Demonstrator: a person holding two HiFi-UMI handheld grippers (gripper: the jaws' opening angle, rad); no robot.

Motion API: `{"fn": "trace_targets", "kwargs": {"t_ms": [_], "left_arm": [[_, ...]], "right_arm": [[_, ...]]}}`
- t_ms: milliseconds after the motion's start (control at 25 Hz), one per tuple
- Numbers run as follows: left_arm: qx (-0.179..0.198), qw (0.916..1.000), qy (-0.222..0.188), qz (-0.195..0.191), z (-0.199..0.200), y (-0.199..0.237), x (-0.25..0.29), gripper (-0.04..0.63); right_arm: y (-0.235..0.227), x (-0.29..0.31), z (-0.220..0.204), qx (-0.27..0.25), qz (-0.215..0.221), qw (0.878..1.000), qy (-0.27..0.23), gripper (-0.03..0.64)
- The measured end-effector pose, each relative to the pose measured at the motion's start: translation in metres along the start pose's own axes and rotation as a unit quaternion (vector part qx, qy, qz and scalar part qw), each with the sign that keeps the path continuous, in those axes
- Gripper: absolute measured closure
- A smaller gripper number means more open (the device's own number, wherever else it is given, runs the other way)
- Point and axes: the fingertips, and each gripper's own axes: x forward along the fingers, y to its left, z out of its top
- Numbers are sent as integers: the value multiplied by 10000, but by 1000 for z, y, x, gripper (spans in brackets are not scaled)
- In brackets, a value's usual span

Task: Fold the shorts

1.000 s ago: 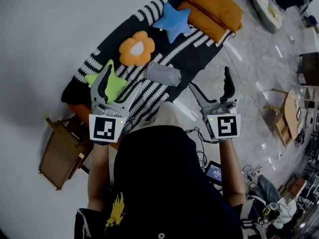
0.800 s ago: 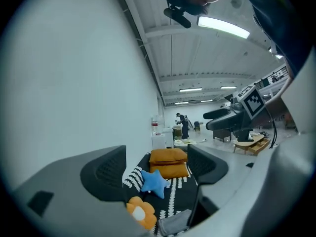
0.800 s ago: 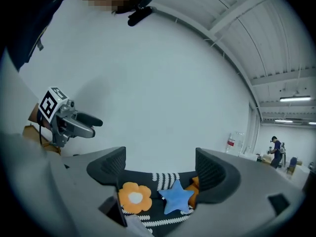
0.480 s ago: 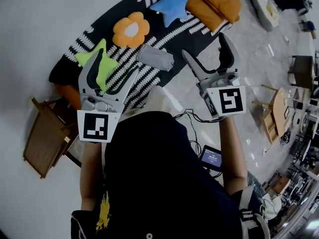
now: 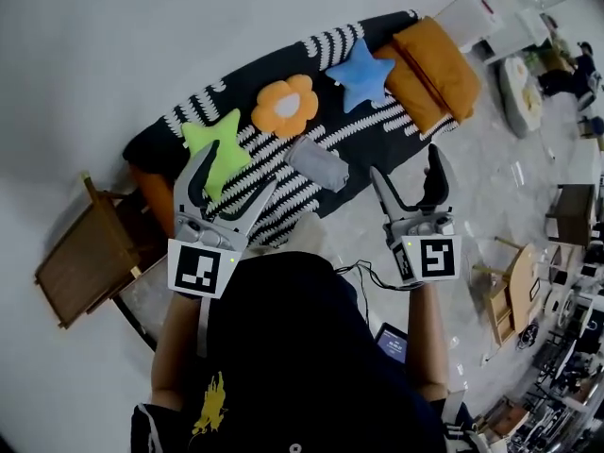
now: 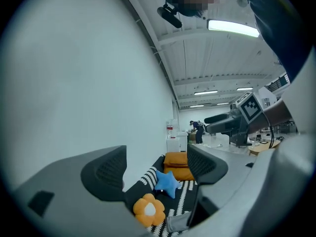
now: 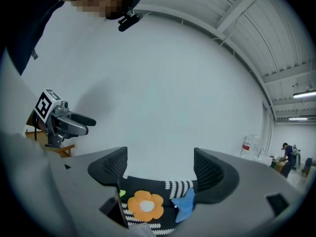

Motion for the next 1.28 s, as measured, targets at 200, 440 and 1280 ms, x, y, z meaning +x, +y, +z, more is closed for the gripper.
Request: {"fn": "trace_targets", "kwargs": {"t_ms": [200, 440, 1280], "left_arm": [[504, 9986, -84, -161, 1, 0, 9, 238], [326, 9992, 21, -224, -2, 24, 12, 315], [342, 9960, -260, -786, 27, 23, 37, 566]], "right_arm": [[-10, -7, -2, -59, -229, 9997, 110, 221], [-17, -6, 21, 5, -538, 9984, -161, 316], [14, 24, 47, 379, -408, 9966, -604, 567]]}}
